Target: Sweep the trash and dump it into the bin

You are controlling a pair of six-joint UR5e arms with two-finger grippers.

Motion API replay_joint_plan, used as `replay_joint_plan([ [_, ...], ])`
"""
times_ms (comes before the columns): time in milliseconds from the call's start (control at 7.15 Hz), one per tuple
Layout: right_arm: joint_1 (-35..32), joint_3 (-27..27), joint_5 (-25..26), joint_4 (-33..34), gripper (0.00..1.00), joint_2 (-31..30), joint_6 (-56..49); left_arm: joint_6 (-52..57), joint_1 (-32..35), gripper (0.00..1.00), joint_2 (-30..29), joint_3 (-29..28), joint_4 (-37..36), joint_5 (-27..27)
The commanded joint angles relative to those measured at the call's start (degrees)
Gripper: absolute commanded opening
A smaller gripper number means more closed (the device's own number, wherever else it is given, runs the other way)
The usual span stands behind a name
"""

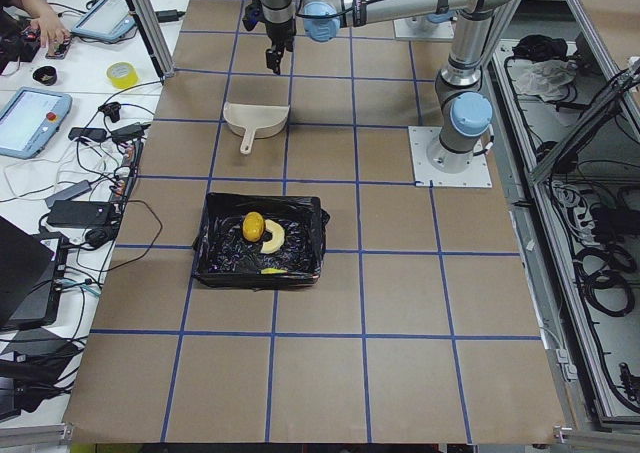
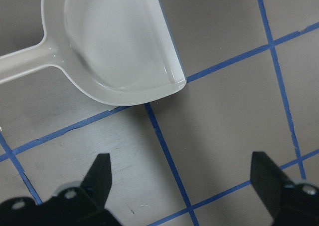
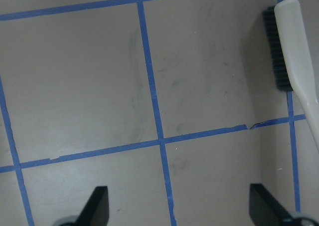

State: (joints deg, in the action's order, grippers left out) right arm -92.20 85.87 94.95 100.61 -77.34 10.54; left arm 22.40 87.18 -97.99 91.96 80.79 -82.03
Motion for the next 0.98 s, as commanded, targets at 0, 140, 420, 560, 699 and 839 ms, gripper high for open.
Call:
replay_joint_plan([
  [0,0.0,-0.01,0.06,0.02,1.0,-0.01,0.0,-4.54,0.0,1.0,0.43,0.42,0.16,0.12],
  [140,0.0,-0.01,0.06,0.02,1.0,-0.01,0.0,-4.56,0.0,1.0,0.69,0.5,0.16,-0.4],
  [420,0.0,-0.01,0.15,0.02,1.0,-0.01,-0.09,-4.65,0.0,1.0,0.61,0.51,-0.02,-0.59],
  [560,0.0,-0.09,0.15,0.02,1.0,-0.01,-0.09,-4.65,-0.08,1.0,0.69,0.42,-0.02,-0.59],
  [699,0.0,-0.01,0.15,0.02,1.0,0.08,-0.09,-4.73,-0.08,1.0,0.69,0.42,0.16,-0.67],
  [839,0.0,-0.01,0.06,0.02,1.0,-0.01,-0.09,-4.91,-0.08,1.0,1.04,0.5,0.24,-0.67],
])
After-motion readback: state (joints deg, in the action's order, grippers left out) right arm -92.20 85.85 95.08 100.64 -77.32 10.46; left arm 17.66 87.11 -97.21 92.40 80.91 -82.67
